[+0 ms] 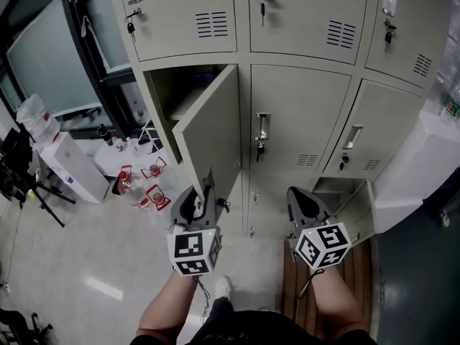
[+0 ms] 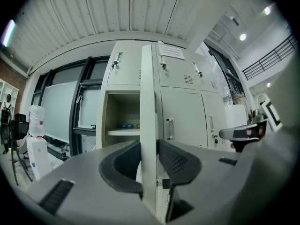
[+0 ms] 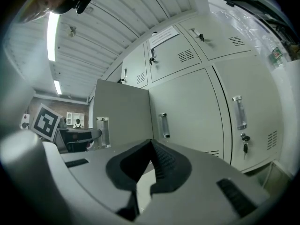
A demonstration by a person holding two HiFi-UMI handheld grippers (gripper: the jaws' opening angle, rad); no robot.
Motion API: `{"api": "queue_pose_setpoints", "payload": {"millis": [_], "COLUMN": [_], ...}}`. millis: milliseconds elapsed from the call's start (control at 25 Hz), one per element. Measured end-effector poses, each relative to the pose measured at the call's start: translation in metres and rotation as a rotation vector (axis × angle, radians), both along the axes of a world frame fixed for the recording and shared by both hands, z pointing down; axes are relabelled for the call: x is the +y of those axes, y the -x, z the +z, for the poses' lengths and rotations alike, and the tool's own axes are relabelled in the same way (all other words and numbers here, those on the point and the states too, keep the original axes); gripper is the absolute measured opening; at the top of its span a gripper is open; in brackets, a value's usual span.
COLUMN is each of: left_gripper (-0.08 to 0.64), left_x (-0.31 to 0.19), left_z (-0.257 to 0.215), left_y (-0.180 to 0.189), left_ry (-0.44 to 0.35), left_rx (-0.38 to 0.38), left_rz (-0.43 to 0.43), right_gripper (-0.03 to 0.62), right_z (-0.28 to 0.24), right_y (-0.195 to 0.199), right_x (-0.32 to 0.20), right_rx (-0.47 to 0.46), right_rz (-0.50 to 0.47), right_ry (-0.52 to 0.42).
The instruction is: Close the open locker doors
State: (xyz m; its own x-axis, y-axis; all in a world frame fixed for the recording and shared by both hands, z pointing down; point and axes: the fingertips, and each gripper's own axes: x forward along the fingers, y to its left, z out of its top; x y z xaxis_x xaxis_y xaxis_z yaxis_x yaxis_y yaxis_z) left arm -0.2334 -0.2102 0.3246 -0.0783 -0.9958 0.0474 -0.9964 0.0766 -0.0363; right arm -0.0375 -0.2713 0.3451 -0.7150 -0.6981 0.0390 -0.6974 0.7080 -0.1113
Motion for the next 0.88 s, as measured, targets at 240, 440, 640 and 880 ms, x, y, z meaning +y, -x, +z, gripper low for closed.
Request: {"api": "queue_pose_setpoints", "payload": {"millis": [240, 440, 640, 880], "left_gripper": [0.126, 0.133, 0.138, 0.146], "left_x": [-0.004, -0.01, -0.017, -0.03], "left_z": [0.0, 0.0, -0.001, -0.002], "left_y": [0.025, 0.048, 0.07, 0.094], "left_ry": [-0.003, -0.001, -0.005, -0.009], "left_rx": [0.004, 0.005, 0.009, 0.015], "left_rz": [-0.023, -0.045, -0.065, -0.066], "right_gripper": [0.0, 0.0, 0.0, 0.0], "right_z": [0.003, 0.003, 0.002, 0.002], "right_y": [0.023, 0.043, 0.06, 0.076], "right_x": [-0.009, -0.018, -0.029, -0.045], "right_rx": [-0.003, -0.002, 0.001, 0.013], "right_rz": [-0.021, -0.039, -0.047, -0.044], "right_ry": [0.008, 0.009, 0.009, 0.008]}}
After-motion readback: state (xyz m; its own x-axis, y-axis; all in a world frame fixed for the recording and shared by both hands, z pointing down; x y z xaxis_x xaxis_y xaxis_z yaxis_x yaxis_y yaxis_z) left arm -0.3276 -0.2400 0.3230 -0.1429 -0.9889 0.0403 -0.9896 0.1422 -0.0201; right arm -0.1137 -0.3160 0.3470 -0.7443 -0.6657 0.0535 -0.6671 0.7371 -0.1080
